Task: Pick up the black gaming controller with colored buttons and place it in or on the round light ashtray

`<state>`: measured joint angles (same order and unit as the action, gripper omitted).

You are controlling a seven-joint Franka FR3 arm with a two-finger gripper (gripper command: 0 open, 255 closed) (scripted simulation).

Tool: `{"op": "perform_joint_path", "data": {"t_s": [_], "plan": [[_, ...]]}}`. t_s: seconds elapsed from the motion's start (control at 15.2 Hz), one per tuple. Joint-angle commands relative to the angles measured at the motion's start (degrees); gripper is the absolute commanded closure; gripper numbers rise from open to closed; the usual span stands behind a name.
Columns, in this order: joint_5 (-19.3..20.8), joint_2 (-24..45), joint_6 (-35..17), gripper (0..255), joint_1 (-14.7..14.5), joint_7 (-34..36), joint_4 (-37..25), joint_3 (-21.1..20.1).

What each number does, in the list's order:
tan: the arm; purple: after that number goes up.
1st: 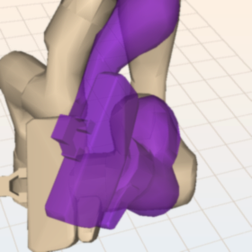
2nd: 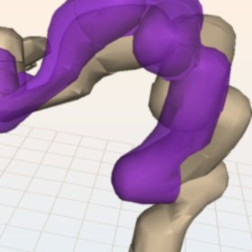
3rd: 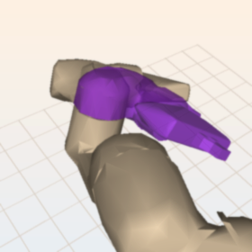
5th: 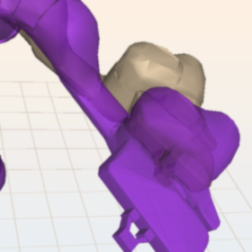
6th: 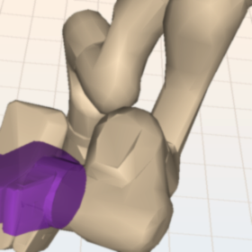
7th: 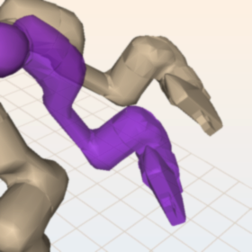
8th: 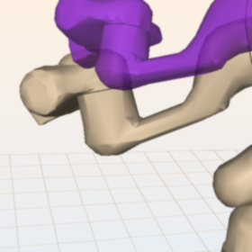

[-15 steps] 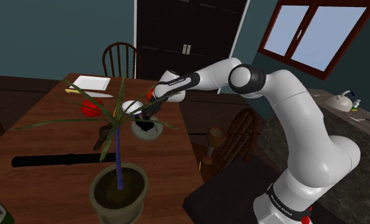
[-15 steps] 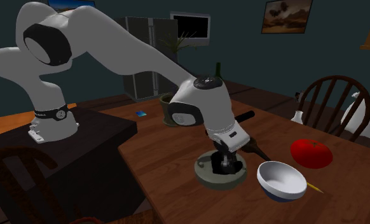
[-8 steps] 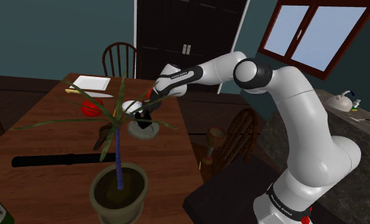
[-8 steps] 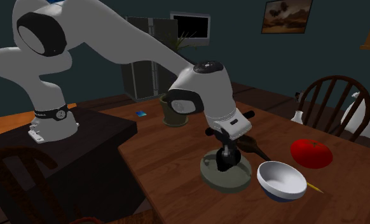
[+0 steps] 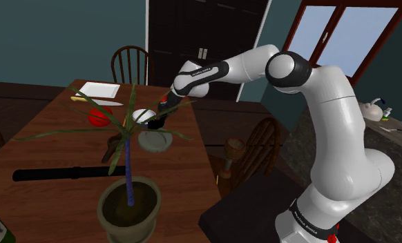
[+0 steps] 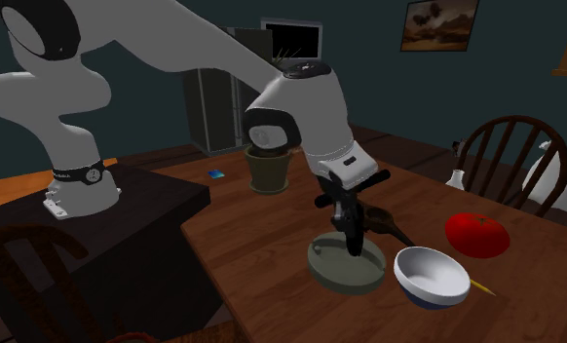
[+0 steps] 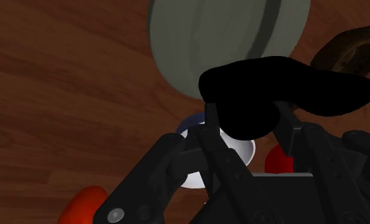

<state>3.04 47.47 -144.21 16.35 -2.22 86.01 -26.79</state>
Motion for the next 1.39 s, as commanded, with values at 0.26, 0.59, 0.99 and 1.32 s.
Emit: {"op": "perform_joint_path", "data": {"t_s": [0.26,0.59,0.99,1.32], "plan": [[0.1,0.7,-2.6,255,0.5,-0.6,2.1,0.2],[0.6,3.5,-4.6,255,-0.1,-1.0,1.5,0.8],[1.1,7.0,-6.8,255,-0.8,-1.5,0.2,1.6],[1.2,7.7,-7.2,255,-1.0,-1.6,-0.1,1.8]]}}
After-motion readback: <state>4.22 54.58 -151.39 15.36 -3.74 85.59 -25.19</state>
